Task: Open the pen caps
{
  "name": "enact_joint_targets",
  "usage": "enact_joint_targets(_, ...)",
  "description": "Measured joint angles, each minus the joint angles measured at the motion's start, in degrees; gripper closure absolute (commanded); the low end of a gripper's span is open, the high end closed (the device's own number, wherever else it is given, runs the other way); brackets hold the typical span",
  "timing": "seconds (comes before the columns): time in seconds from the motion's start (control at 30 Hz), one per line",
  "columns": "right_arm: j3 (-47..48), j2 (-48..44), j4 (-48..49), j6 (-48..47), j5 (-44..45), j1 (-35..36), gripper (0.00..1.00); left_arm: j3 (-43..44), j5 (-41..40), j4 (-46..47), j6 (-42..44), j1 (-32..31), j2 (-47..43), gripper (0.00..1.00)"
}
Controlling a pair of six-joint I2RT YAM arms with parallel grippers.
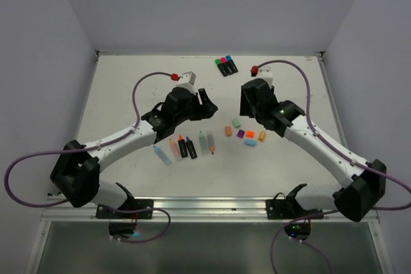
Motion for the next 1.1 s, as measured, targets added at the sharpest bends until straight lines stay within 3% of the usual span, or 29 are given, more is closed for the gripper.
enact_joint_targets(0.23, 14.8, 23.1, 11.1, -9.8, -5.9, -4.6, 0.39, -3.5, -4.8, -6.2, 2.4, 1.7, -9.8, 0.32)
enact_joint_targets(0.53, 37.7, 49.6, 21.3, -23.6, -8.4, -7.6, 0.35, -7.6, -4.7, -7.3, 2.9, 2.7, -11.3, 0.32)
enact_joint_targets(0.73, 41.9, 58.3, 25.9, -31.5, -11.4, -12.0, 0.22, -10.2, -4.0, -6.3, 2.8, 3.0, -11.9, 0.32)
enact_joint_targets(0.97, 55.8, 69.7, 26.1, -36.0, -19.8, -15.0, 0.24, -14.0, -3.3, -4.9, 2.3, 3.1, -13.8, 0.32)
enact_joint_targets(1.1, 58.6, 72.5, 26.0, -36.9, -24.3, -15.2, 0.23, -14.1, -1.5, -3.3, 1.4, 3.2, -13.8, 0.32)
